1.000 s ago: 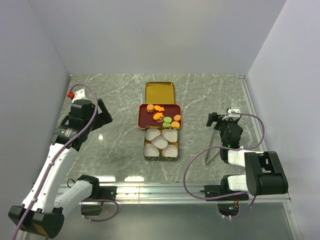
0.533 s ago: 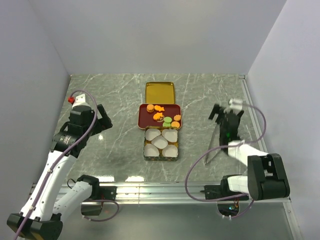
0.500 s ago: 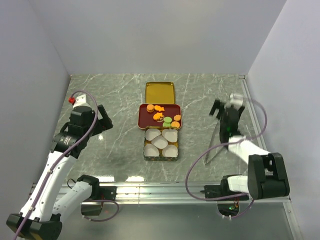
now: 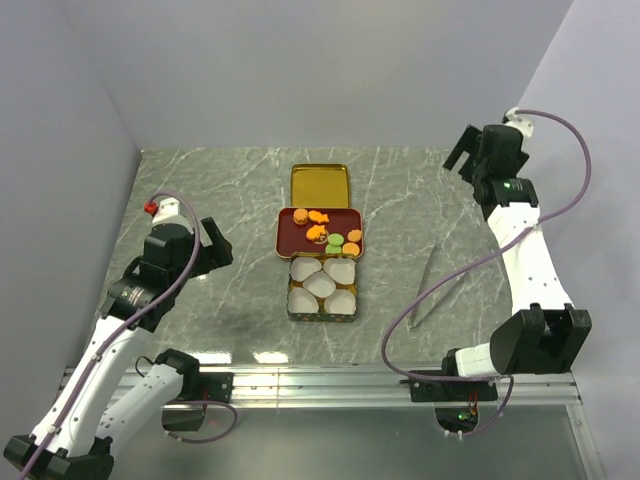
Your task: Pack the cookies
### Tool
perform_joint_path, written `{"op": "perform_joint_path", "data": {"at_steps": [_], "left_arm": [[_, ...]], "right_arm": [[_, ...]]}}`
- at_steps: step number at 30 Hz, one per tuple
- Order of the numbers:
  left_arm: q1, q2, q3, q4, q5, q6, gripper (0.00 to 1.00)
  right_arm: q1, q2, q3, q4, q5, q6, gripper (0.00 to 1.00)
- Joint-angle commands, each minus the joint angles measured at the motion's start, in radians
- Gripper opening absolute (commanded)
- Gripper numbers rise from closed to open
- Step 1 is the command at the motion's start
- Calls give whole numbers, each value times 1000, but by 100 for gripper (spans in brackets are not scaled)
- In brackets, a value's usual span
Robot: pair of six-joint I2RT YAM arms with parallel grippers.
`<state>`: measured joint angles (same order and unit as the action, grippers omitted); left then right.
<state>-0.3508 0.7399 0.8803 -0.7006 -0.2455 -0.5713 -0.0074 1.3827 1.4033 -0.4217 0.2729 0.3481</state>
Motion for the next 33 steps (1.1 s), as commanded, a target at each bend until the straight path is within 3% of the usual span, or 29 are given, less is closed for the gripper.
{"op": "perform_joint_path", "data": {"at_steps": [1, 4, 10, 13, 18, 25, 33], "left_arm": [[-16, -27, -4, 43, -21, -18, 99], [-22, -14, -6, 41, -34, -25, 99], [-22, 19, 3, 24, -46, -33, 99], [-22, 12, 2, 23, -55, -36, 100], [-24, 18, 5, 15, -64, -42, 99], [-27, 0, 3, 12, -77, -47, 99], [-27, -14, 2, 12, -86, -53, 99]], "right_arm": [[-6, 19, 39, -333, -74, -6, 100], [-11, 18, 34, -494, 34, 101, 100], [-12, -59, -133, -641, -38, 232, 100], [-11, -120, -272, -618, -162, 275, 100], [-11, -171, -452, -552, -241, 316, 100], [-13, -140, -556, -456, -327, 308, 100], [-11, -33, -599, -379, -319, 275, 100]]}}
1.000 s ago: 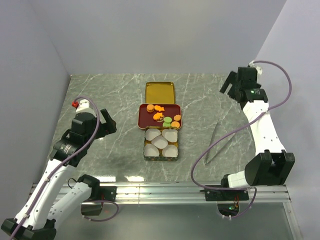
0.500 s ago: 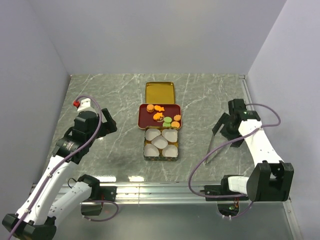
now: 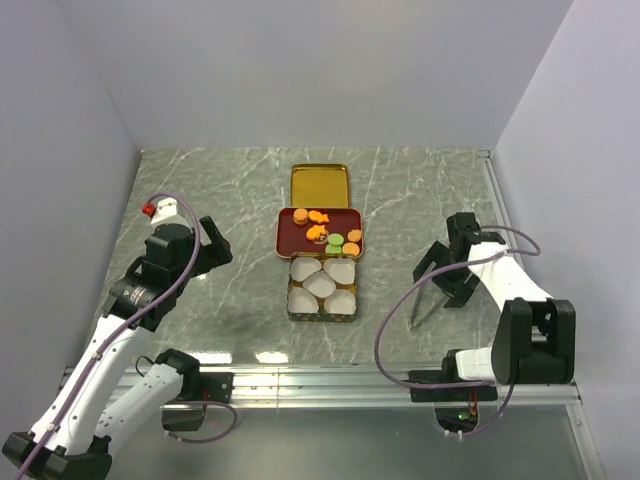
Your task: Pack the cookies
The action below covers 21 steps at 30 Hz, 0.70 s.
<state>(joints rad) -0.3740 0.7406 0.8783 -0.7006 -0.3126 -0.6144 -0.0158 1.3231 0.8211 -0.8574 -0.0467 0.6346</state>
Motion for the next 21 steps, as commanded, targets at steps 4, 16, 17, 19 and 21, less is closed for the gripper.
{"op": "perform_joint_path", "data": {"at_steps": [4, 16, 17, 19, 21], "left_arm": [[-3, -14, 2, 12, -20, -10, 100], [-3, 0, 1, 10, -26, -11, 99], [-3, 2, 4, 10, -26, -13, 98], [-3, 3, 4, 9, -28, -13, 98], [-2, 3, 4, 9, -31, -13, 98]], "right_arm": [[-4, 76, -37, 90, 7, -23, 100], [-4, 212, -20, 182, 28, -52, 98], [-3, 223, -11, 184, 34, -55, 97], [-4, 231, -2, 179, 45, -61, 96], [-6, 235, 6, 179, 65, -62, 93]]}}
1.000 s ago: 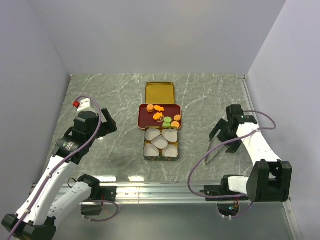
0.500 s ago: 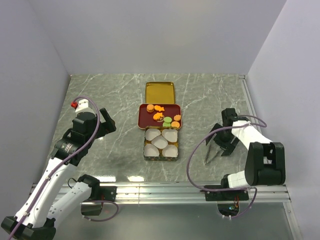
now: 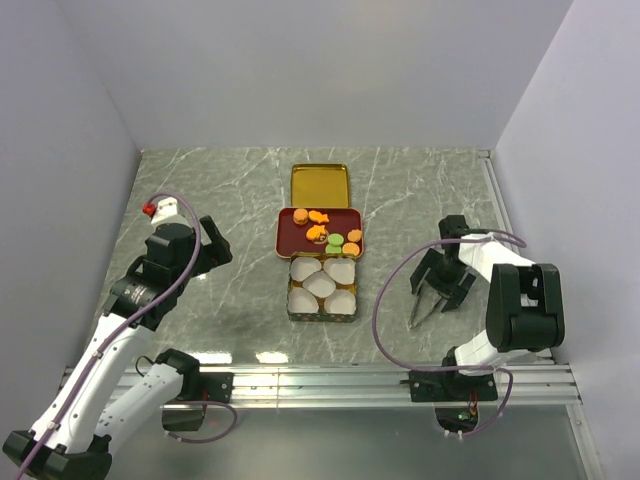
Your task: Pack the cookies
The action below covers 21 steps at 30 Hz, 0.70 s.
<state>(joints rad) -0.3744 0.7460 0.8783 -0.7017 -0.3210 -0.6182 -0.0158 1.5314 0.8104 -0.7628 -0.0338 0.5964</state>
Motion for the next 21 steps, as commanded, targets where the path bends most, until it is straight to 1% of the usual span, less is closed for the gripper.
{"op": "perform_joint_path", "data": {"at_steps": [1, 2, 4, 8, 14, 18, 21], "left_arm": [[-1, -4, 4, 10, -23, -9, 98], [-3, -4, 1, 10, -24, -11, 98], [-3, -2, 2, 11, -24, -11, 98], [-3, -4, 2, 8, -23, -9, 97], [-1, -7, 2, 11, -21, -9, 97], [-1, -10, -1, 13, -21, -9, 97], [-1, -13, 1, 14, -20, -9, 96]], "right_arm": [[-4, 30, 18, 82, 58, -24, 92], [-6, 33, 21, 82, 58, -24, 89], [-6, 36, 24, 79, 64, -26, 86], [-4, 50, 39, 77, 78, -29, 75], [-6, 26, 29, 74, 69, -29, 65], [-3, -28, 38, 43, 57, -26, 63], [-1, -83, 78, -9, 45, -21, 62]]}}
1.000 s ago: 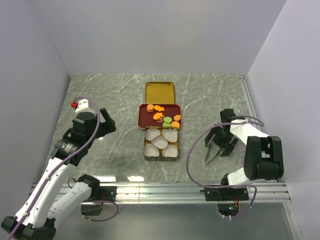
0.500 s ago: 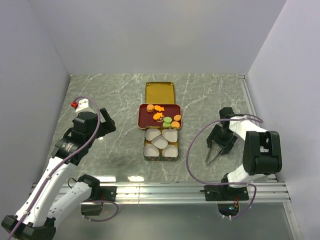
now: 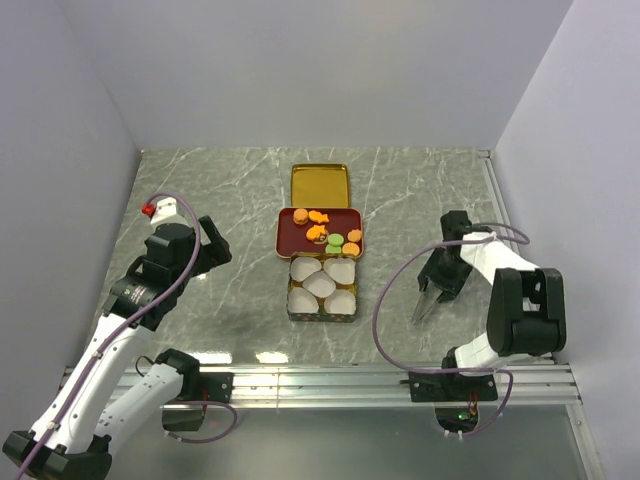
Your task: Pack the cookies
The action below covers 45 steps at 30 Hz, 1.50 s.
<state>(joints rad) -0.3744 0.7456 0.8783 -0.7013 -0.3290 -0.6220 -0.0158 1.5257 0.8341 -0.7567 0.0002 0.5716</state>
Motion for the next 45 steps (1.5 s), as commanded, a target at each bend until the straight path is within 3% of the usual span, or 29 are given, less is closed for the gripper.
{"op": "perform_joint_path", "data": {"at_steps": [1, 10, 21, 34, 45], "left_arm": [[-1, -12, 1, 14, -12, -5, 96], [-1, -20, -2, 19, -2, -1, 95], [-1, -34, -4, 17, -4, -2, 95], [-3, -54, -6, 14, -13, -7, 95], [-3, -51, -7, 14, -18, -8, 95]], "right_arm": [[0, -91, 87, -50, 6, 4, 62], [8, -212, 307, -280, 3, -22, 62], [10, -297, 375, -391, -126, -32, 60], [293, -179, 632, -468, -98, -59, 61], [447, 2, 799, -463, -78, -46, 61]]}}
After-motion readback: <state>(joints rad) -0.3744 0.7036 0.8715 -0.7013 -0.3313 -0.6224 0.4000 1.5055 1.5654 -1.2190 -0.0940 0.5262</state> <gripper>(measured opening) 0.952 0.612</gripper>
